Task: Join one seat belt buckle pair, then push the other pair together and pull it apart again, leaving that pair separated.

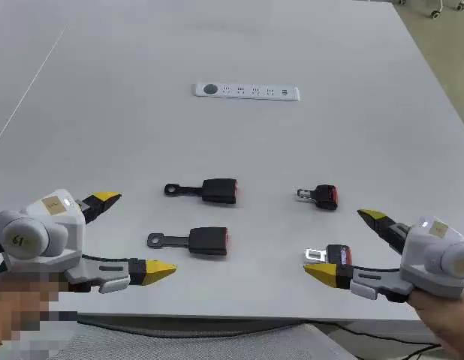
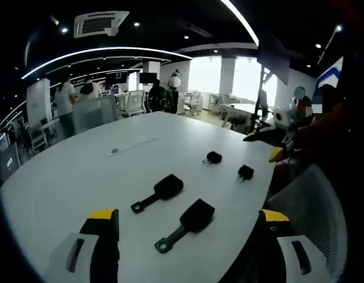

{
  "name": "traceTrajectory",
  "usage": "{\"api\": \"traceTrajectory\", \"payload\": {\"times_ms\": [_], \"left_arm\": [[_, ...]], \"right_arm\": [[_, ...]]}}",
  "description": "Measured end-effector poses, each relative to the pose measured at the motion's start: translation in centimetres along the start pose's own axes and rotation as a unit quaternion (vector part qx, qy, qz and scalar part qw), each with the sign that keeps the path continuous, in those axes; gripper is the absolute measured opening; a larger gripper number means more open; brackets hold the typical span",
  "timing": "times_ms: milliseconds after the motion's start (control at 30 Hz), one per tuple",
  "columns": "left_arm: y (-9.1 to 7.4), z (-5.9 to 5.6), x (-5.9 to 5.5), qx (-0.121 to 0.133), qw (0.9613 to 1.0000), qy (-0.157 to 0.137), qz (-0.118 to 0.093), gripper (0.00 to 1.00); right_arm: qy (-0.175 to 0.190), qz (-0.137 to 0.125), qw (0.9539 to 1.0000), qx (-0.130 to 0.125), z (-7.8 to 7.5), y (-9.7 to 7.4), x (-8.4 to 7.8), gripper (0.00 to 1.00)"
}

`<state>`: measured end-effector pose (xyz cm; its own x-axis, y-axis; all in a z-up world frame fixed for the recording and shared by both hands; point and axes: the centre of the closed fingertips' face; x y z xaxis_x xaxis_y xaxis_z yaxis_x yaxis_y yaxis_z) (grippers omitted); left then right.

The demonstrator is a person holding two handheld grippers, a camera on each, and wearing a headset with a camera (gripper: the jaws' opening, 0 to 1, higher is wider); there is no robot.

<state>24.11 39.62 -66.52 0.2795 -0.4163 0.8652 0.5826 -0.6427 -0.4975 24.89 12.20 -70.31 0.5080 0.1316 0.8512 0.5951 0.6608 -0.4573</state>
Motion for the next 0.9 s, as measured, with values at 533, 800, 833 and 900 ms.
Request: {"api": "traceTrajectory", "payload": {"times_ms": [533, 800, 833, 900], "left_arm": [[0.01, -0.32, 0.10, -0.002, 1.0000, -0.001, 0.001, 1.00], [-0.06, -0.38, 0.05, -0.005, 1.0000, -0.002, 0.001, 1.00], [-0.09, -0.37, 0.05, -0.004, 1.0000, -0.001, 0.000, 1.00], [-0.16, -0.30, 0.04, -0.003, 1.0000, -0.001, 0.000, 1.00]], "right_arm": [[0.003, -0.002, 1.0000, 0.000, 0.00, -0.09, -0.01, 0.97], [0.003, -0.003, 1.0000, 0.000, 0.00, -0.15, -0.01, 0.98], [0.002, -0.004, 1.0000, 0.000, -0.01, -0.15, 0.00, 0.98], [0.001, -0.004, 1.0000, -0.001, -0.04, -0.16, -0.01, 0.98]]}}
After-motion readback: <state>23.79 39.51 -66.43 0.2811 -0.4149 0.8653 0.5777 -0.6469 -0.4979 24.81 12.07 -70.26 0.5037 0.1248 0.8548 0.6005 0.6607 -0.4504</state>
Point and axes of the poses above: the centre of the closed fingertips' face, and the gripper's own axes: y roughly forward along the fingers, z roughly to its left, x roughly out of its top, and after that the axes turned 9 degrees about y, right-handed
